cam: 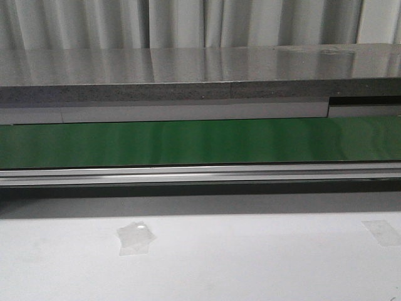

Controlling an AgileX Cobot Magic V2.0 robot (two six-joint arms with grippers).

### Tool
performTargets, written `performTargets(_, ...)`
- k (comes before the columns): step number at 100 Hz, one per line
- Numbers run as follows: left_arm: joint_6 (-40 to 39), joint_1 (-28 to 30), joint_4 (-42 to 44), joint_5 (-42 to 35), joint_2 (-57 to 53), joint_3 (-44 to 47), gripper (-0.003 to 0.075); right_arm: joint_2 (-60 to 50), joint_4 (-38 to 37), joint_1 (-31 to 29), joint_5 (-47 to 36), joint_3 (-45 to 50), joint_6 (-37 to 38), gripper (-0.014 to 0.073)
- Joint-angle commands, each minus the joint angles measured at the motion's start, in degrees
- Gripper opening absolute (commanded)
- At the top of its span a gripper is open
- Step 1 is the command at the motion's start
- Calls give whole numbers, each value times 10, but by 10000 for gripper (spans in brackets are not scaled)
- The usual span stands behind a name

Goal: Move button from left to right
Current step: 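Grasp the button with the right gripper and lift it off the belt, then place the button into the green tray and open the right gripper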

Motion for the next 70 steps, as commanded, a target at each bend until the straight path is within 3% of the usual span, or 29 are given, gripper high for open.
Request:
performTargets(1, -1, -4, -4, -42, 4, -15, -20, -25, -4, -33, -36, -20, -17, 290)
performTargets(26, -1, -4, -4, -42, 4, -15, -20, 7, -4, -87, -65, -20, -35, 290)
performTargets(70, -1, -4, -4, -42, 4, -15, -20, 102, -4, -93, -63, -20, -52, 290)
